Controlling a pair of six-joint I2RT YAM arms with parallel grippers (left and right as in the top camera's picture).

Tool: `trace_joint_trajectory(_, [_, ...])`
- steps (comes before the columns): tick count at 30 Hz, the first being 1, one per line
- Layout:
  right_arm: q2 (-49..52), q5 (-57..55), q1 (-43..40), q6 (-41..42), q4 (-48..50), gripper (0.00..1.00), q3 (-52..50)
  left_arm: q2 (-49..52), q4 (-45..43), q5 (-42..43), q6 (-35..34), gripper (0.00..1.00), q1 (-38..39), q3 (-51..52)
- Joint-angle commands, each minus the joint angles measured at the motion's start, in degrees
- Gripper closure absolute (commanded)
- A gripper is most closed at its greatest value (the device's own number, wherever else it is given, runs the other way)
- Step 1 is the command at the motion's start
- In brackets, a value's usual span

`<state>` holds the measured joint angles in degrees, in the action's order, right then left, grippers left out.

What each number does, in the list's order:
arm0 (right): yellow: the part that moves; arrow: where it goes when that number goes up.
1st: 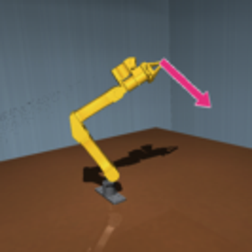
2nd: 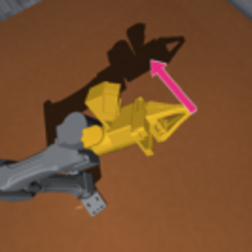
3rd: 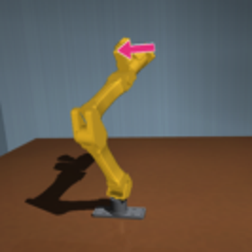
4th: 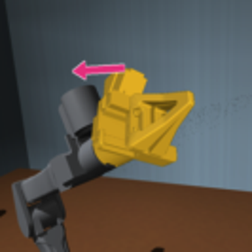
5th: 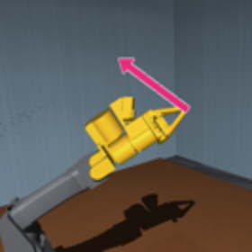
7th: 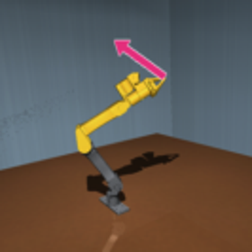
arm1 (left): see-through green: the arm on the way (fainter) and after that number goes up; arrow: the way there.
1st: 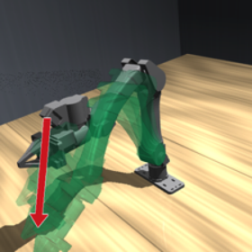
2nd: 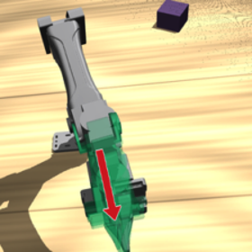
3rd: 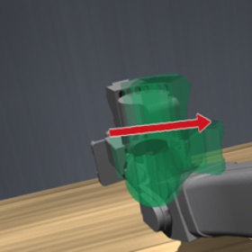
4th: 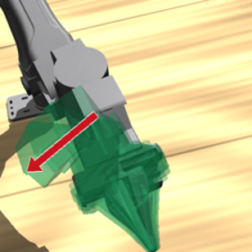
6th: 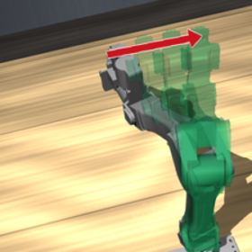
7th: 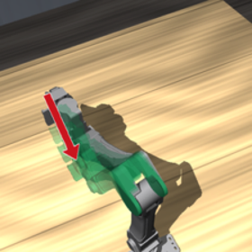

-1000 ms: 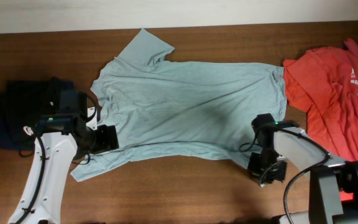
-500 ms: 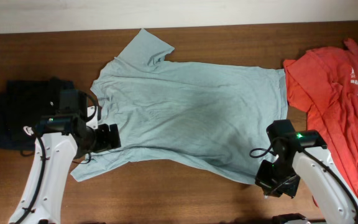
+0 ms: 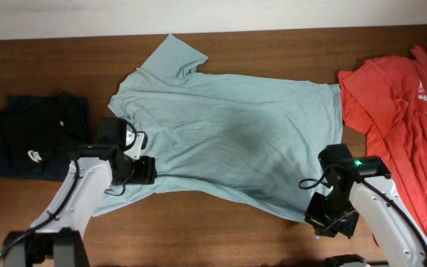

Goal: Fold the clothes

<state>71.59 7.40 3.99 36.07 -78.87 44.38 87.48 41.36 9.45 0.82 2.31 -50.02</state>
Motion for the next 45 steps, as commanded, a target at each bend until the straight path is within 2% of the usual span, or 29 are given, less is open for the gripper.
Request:
trace_joint_trajectory(1, [-0.59,-0.52,-0.31,0.83,-0.26,0.96,0.85,1.90,-1.62,-5.55,1.33,0.41,0.15,0.28])
trace_joint_trajectory(6, [-0.59,-0.55,-0.31,0.83,-0.04,0.96,0.85,1.99,2.86,-11.82,-4.72,0.40,0.15,0.28])
trace_joint_trajectory(9, [-0.59,-0.55,-0.31,0.83,0.28,0.96,0.85,1.99,5.18,-11.54,-4.72,0.41,0.15,0.28])
trace_joint_trajectory(13, [-0.59,-0.55,-0.31,0.83,0.42,0.95,0.85,2.32,10.08,-7.39,-4.76,0.63,0.17,0.31])
trace_joint_trajectory(14, [-0.59,-0.55,-0.31,0.83,0.59,0.95,0.85,2.54,11.17,-7.28,-5.25,0.74,0.17,0.31])
trace_joint_trajectory(16, [-0.57,-0.57,-0.31,0.81,0.98,0.95,0.85,2.56,11.89,-7.34,-5.31,0.78,0.15,0.33])
trace_joint_trajectory(17, [-0.59,-0.55,-0.31,0.63,1.20,0.95,0.85,2.56,11.69,-7.34,-5.33,0.73,0.15,0.33])
trace_joint_trajectory(18, [-0.59,-0.55,-0.31,0.42,1.36,0.95,0.85,2.56,11.04,-7.56,-5.33,0.46,0.15,0.33])
trace_joint_trajectory(19, [-0.59,-0.55,-0.31,0.22,1.49,0.95,0.85,2.56,10.25,-7.85,-5.31,0.34,0.15,0.33])
trace_joint_trajectory(21, [-0.59,-0.55,-0.31,0.17,1.57,0.95,0.85,2.58,8.94,-8.22,-5.31,0.32,0.15,0.33])
trace_joint_trajectory(23, [-0.59,-0.55,-0.31,-0.07,1.90,0.95,0.85,2.58,7.65,-8.41,-5.31,0.34,0.15,0.35])
trace_joint_trajectory(28, [-0.59,-0.55,-0.31,-0.28,1.97,0.95,0.85,4.52,5.38,-8.13,-5.31,0.60,0.17,0.44])
trace_joint_trajectory(30, [-0.59,-0.55,-0.31,-0.28,1.99,0.95,0.85,5.81,6.34,-6.93,-5.29,0.63,0.17,0.44])
trace_joint_trajectory(31, [-0.59,-0.55,-0.31,-0.28,1.99,0.95,0.85,6.38,6.93,-6.08,-5.29,0.63,0.17,0.44])
trace_joint_trajectory(34, [-0.59,-0.55,-0.31,-1.14,2.14,0.95,0.85,6.69,8.00,-4.72,-5.27,0.39,0.17,0.44])
trace_joint_trajectory(37, [-0.59,-0.55,-0.31,-1.14,2.16,0.95,0.85,6.69,7.23,-4.72,-2.36,0.31,0.17,0.42])
trace_joint_trajectory(39, [-0.59,-0.55,-0.31,-1.16,2.23,0.95,0.85,6.69,7.08,-4.83,-0.42,0.32,0.17,0.42])
trace_joint_trajectory(42, [-0.59,-0.55,-0.31,-1.31,2.21,0.95,0.85,6.69,7.08,-4.98,0.55,0.53,0.17,0.42])
trace_joint_trajectory(43, [-0.59,-0.55,-0.31,-1.31,2.21,0.95,0.85,6.69,6.91,-5.25,0.52,0.76,0.17,0.42])
trace_joint_trajectory(45, [-0.59,-0.55,-0.31,-1.31,2.21,0.95,0.85,6.69,6.86,-5.42,0.52,0.92,0.17,0.42])
